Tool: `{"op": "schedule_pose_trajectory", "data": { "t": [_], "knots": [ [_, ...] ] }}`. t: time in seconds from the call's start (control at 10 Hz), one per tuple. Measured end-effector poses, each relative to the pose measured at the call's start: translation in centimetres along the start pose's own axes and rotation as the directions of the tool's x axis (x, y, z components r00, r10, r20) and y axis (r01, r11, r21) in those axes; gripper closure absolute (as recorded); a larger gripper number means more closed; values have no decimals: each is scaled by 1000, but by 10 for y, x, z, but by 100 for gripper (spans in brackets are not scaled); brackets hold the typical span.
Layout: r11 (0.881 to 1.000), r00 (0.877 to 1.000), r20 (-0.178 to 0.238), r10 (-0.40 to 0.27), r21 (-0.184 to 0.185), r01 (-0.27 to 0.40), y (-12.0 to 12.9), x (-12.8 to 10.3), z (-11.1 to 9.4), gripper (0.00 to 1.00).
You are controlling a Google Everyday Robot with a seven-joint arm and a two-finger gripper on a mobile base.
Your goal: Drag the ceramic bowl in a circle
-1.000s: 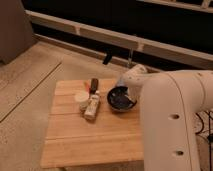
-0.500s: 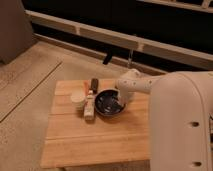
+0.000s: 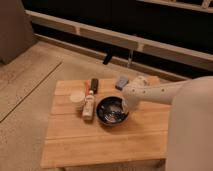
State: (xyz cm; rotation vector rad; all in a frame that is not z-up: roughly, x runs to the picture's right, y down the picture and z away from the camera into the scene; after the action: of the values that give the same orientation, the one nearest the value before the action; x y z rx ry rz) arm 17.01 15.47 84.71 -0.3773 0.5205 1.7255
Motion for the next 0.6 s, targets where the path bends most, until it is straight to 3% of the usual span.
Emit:
{"op": "schedule_pose_trajectory", "data": {
  "t": [0.3, 0.6],
  "knots": [
    [990, 994, 11, 113, 81, -114, -62, -18, 3, 100],
    [976, 983, 12, 183, 119, -183, -86, -52, 6, 100]
  ]
}}
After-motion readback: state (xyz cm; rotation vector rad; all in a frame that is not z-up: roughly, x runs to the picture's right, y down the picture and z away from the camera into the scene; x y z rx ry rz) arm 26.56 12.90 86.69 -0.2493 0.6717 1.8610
